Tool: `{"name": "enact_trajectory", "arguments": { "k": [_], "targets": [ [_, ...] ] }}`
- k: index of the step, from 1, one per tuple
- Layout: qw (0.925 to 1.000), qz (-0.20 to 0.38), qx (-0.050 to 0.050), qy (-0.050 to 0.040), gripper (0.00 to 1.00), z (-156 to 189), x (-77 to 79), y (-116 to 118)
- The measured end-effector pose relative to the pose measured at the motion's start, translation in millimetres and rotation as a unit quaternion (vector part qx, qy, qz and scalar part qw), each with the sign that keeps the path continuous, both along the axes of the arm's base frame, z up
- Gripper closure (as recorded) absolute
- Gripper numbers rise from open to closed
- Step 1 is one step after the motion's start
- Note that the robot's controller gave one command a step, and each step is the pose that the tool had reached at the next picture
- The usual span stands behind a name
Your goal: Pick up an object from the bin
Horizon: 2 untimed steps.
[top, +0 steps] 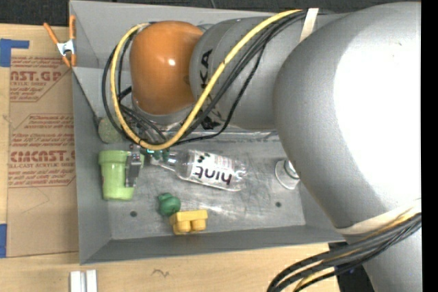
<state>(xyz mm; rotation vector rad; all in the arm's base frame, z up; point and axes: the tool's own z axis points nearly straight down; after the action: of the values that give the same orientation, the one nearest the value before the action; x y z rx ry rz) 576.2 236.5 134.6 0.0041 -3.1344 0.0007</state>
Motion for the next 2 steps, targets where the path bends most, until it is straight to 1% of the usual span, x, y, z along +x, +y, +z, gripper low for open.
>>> {"name": "enact_trajectory", "arguments": {
  "k": [1,2],
  "targets": [
    [1.0000,-0.001,0.001,-0.0038,0.00,4.0,2.3,-0.6],
    [1.0000,-0.002,0.001,-0.0049,0.00,3.2,2.5,-1.2]
  ]
}}
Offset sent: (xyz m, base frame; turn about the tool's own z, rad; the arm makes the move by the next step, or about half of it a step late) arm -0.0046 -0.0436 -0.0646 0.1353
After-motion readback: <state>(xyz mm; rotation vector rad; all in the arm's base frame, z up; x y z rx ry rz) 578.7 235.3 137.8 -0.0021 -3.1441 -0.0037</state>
